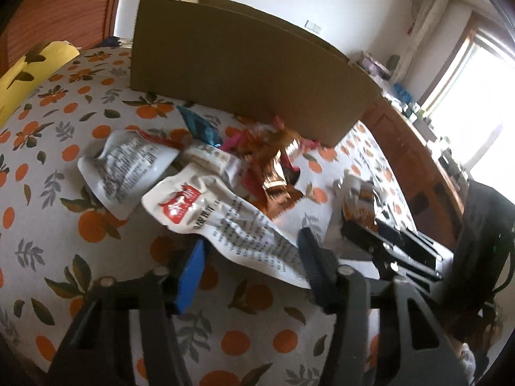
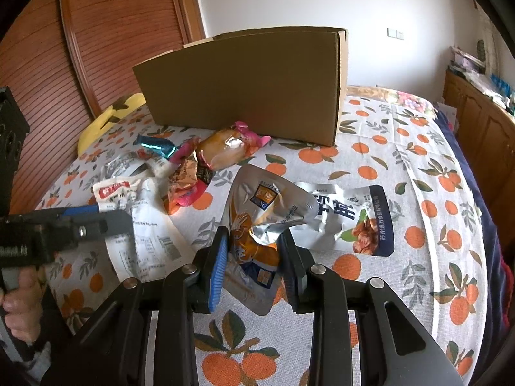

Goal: Organize snacks
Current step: 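Grasp the white packet with the left tool while the right tool grips a silver pouch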

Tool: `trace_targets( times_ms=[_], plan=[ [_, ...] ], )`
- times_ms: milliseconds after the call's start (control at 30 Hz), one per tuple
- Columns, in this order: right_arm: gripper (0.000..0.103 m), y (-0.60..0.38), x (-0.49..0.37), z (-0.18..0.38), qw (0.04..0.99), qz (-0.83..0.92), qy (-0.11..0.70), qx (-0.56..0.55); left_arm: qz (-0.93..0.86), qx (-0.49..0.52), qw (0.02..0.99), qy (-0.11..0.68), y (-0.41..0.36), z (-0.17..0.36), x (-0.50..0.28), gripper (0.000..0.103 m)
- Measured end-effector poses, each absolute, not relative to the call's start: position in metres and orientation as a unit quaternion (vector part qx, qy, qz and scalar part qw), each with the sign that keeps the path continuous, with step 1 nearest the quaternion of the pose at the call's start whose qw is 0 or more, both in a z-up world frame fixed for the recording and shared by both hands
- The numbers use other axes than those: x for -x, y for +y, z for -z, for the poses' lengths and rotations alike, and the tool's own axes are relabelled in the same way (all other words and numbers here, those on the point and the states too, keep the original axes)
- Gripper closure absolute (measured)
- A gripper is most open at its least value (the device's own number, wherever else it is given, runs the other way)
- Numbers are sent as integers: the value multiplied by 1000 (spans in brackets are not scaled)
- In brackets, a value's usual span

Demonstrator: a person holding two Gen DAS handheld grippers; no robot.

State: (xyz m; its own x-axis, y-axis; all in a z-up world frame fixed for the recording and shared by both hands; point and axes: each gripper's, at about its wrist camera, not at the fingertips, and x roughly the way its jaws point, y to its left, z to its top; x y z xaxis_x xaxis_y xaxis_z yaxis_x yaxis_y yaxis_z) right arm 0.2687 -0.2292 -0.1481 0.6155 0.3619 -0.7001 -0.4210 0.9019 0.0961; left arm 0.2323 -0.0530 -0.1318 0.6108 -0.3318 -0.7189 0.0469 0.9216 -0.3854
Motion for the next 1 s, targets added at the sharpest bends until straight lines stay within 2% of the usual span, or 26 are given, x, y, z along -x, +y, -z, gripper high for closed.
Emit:
trace_targets(
  times_ms=[67,133,200,267,333,1000],
  plan=[
    [73,-229,-269,148,898,-218,381,39,107,174,883,422,-49,131,-235,70],
    [73,-229,-268,148,898,-218,381,39,103,174,887,416,-47,129,-236,81],
    [73,-229,-269,148,897,-218,382,38,104,176,887,414,-44,130,-238,85],
    [73,-229,-269,148,897,-218,382,39,102,184,885,415,-40,133,-238,95],
    [73,-229,-268,148,897,-218,382,39,105,189,883,418,-37,135,-239,100],
    [73,-228,-268,149,897,-219,381,40,137,90,927,337,-41,81,-200,103]
  ],
)
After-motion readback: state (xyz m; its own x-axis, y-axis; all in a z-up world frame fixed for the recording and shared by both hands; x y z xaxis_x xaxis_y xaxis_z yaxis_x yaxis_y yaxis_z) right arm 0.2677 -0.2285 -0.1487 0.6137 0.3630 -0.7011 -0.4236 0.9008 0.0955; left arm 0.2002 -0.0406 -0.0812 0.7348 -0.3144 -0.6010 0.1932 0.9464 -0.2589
